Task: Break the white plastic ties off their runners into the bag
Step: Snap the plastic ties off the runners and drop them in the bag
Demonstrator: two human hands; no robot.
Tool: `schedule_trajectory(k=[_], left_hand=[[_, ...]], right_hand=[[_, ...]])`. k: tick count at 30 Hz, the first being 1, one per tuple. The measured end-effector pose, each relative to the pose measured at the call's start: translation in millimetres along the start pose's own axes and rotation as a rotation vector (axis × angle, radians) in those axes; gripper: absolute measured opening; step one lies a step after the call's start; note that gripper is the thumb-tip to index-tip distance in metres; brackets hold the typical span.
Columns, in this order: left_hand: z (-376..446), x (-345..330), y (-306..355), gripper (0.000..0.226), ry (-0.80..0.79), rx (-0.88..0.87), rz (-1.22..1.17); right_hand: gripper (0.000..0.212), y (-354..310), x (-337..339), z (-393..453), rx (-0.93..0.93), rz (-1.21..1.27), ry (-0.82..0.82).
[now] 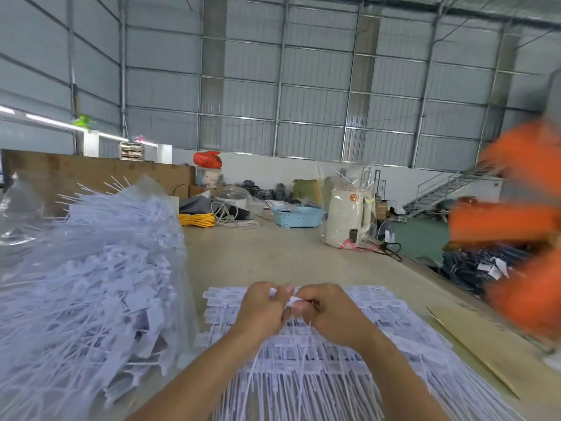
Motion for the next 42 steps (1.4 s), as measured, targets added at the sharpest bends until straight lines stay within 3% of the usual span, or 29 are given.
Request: schedule_trajectory(k=[3,6,16,19,21,24,27,30,32,34,37,42], left_hand=[[2,5,1,0.043,-0.012,0.152,-0.127],[2,7,2,0.040,0.005,0.190,-0.162],[8,5,2,0.047,0.100,0.110,-0.209],[17,46,-8,0.050,0.372,0.129,-0.112],[19,67,-14,0.048,0.440,0.082,-0.090],[13,39,-6,0.037,0.207,-0.017,-0.159],[3,-8,7,0.057,-0.098,-0.007,-0.322],[-3,-11,9,0.072,-0.248,0.074,-0.496],[-8,-8,7,0.074,-0.319,0.078,-0.556],[-8,-7,6,0.067,-0.317,0.041,-0.538],[-7,-3,3,0.045,-0.199,-0.039,-0.416],[-4,6,2,0.030,-0.017,-0.164,-0.226]], right_hand=[[0.028,-3,-3,3,-0.008,-0.271,0.042],[0.028,-6,-6,6,-0.026,-0.494,0.068],[0.032,-18,6,1,-0.031,-0.382,0.080],[0.032,-35,25,-10,0.120,0.028,0.180],[0.032,-41,44,-18,0.231,0.417,0.330],[0.025,-42,40,-17,0.230,0.614,0.334],[0.017,-38,16,-6,0.115,0.434,0.276],[0.023,-27,7,2,-0.018,0.203,0.395],[0.015,-20,3,4,-0.064,0.042,0.410],[0.005,-16,0,5,-0.032,0.036,0.349],[0.028,-13,-5,4,0.038,0.159,0.152],[0.024,-2,0,0,-0.152,0.234,-0.043]])
Point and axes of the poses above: each hand's wrist, its own z-axis towards the middle knuckle, its own x-axis out of the back of the hand, y = z × x, the point moved 3 cm from there along z, towards the middle knuckle, and after that the axes turned 10 degrees about -y, right-handed, at the moved point
